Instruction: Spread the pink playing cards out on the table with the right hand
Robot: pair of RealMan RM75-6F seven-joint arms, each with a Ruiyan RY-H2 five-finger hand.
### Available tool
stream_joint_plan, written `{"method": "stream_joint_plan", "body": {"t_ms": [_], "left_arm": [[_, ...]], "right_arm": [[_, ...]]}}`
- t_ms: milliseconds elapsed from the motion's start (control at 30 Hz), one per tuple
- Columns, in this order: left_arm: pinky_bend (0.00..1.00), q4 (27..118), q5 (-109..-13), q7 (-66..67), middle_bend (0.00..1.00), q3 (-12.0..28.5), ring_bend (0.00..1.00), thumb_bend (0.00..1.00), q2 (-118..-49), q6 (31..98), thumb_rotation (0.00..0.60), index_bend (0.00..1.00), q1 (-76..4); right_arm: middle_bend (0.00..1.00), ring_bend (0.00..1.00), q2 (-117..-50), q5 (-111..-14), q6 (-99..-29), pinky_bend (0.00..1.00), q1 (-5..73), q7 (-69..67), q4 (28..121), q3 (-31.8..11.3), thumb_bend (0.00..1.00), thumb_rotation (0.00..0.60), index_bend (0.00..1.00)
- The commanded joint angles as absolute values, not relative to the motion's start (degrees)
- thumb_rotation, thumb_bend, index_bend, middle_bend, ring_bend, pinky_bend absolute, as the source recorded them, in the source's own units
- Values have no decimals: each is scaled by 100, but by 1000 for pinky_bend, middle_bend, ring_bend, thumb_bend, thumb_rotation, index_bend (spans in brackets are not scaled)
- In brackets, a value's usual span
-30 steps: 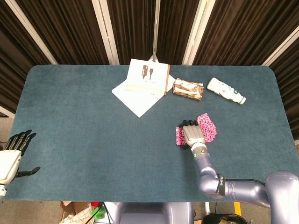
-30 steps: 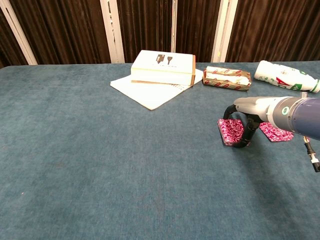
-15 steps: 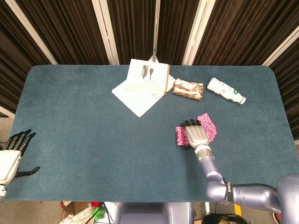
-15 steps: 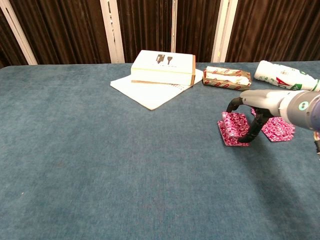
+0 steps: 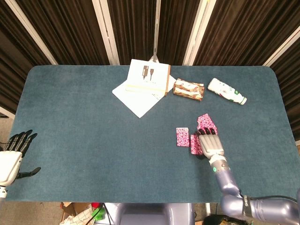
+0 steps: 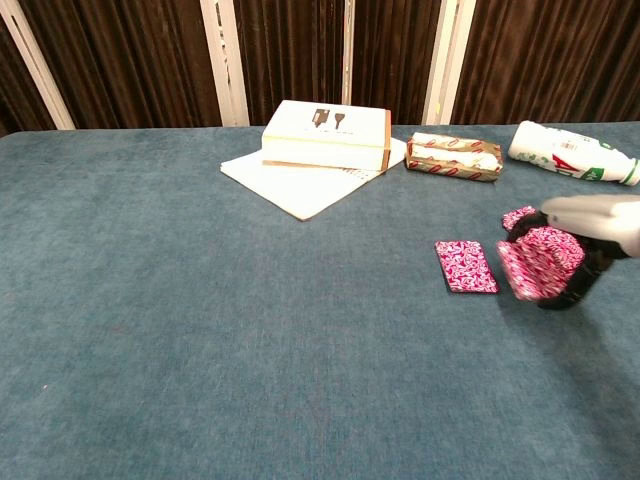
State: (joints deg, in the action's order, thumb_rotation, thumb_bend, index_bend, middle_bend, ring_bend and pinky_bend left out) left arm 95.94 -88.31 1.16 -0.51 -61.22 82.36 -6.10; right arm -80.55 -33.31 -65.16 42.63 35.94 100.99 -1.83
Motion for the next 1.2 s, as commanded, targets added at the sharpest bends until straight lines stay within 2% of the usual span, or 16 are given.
{"method": "stream_joint_plan", "body": {"t_ms": [33, 267, 333, 367, 533, 633, 733, 933, 1200], "left_arm": [[0, 9585, -8864, 129, 0, -60, 0, 0, -6135, 8273, 600, 0, -593], [0, 9551, -8877, 138, 0, -39, 0, 0, -6173, 8371, 600, 0, -558], [0, 9548, -8880, 152, 0, -36, 0, 0, -6177, 8384, 600, 0, -553], [0, 9545, -8883, 164, 0, -34, 0, 0, -6180, 8394, 600, 0, -550], [0, 9568, -8855, 205, 0, -44, 0, 0, -6181, 8392, 600, 0, -530], [0, 9581, -8862, 227, 0, -43, 0, 0, -6180, 8405, 600, 0, -524], [0, 9578, -8869, 237, 0, -43, 0, 0, -6182, 8414, 600, 0, -520], [0, 9580, -8848, 229, 0, -38, 0, 0, -6179, 8393, 600, 0, -522], [0, 9590, -8833, 223, 0, -35, 0, 0, -6170, 8376, 600, 0, -524]], "right_arm": [[151, 0, -7919, -3557, -6667, 0, 4029, 3492, 10221, 24, 407, 600, 659], [151, 0, -7780, -4003, -6851, 0, 3669, 3354, 10348, 296, 406, 600, 659], [151, 0, -7754, -4091, -6883, 0, 3586, 3343, 10386, 354, 406, 600, 622], [151, 0, -7742, -4132, -6898, 0, 3545, 3337, 10402, 379, 406, 600, 590], [118, 0, -7692, -4305, -6867, 0, 3398, 3305, 10453, 470, 407, 600, 230], [91, 0, -7663, -4360, -6826, 0, 3349, 3316, 10474, 487, 406, 600, 128], [74, 0, -7649, -4374, -6801, 0, 3299, 3345, 10475, 502, 405, 600, 80], [20, 0, -7631, -4374, -6734, 0, 3206, 3392, 10447, 534, 332, 600, 3], [0, 0, -7539, -4481, -6718, 0, 3102, 3359, 10442, 517, 327, 600, 0]]}}
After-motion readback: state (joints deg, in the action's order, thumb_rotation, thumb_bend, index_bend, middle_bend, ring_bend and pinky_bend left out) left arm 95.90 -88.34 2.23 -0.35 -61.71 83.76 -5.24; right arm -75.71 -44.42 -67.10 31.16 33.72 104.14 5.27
